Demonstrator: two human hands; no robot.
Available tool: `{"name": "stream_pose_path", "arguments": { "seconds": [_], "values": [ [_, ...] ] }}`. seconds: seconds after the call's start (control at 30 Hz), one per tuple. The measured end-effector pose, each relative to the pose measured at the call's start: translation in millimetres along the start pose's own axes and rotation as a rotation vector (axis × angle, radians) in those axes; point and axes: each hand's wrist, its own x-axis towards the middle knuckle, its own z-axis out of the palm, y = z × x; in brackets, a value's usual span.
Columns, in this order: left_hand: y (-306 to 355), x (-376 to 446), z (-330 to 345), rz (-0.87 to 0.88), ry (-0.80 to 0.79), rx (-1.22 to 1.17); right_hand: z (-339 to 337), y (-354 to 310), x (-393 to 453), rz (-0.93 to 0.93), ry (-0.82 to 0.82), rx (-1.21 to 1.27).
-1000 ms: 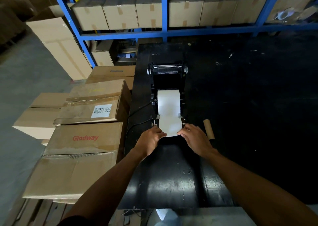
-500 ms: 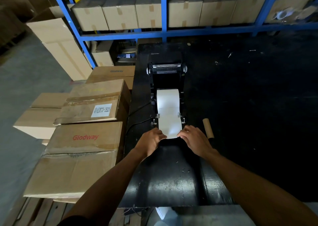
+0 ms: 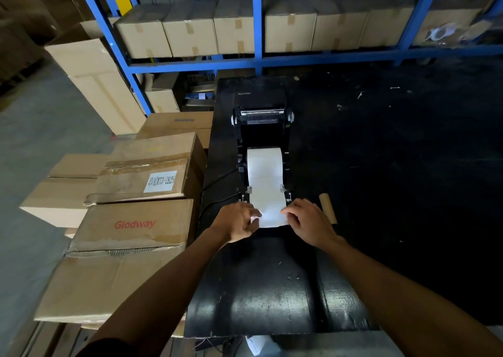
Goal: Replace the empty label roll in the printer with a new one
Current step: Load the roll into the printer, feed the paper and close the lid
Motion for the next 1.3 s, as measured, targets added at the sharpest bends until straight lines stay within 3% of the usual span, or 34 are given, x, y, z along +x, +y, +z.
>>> {"name": "stream_pose_path", "arguments": {
  "seconds": [0.23, 0.4, 0.67, 0.97, 1.3],
  "values": [
    [-28, 75, -67, -0.215, 0.452, -0.34, -52, -14, 79, 0.229, 0.289, 0.334],
    [-52, 141, -112, -0.475, 0.642, -0.586, -88, -26, 157, 0.401, 0.411, 0.562],
    [-76, 196, -133, -0.588, 0.395, -0.971, -110, -20, 229, 0.62, 0.228, 0.763],
    [-83, 180, -130, -0.497, 0.36, -1.088, -111, -13, 227, 0.68, 0.24, 0.896],
    [-46, 102, -122, -0.472, 0.36, -1.156, -110, -26, 147, 0.553, 0.212, 0.843]
  ]
}}
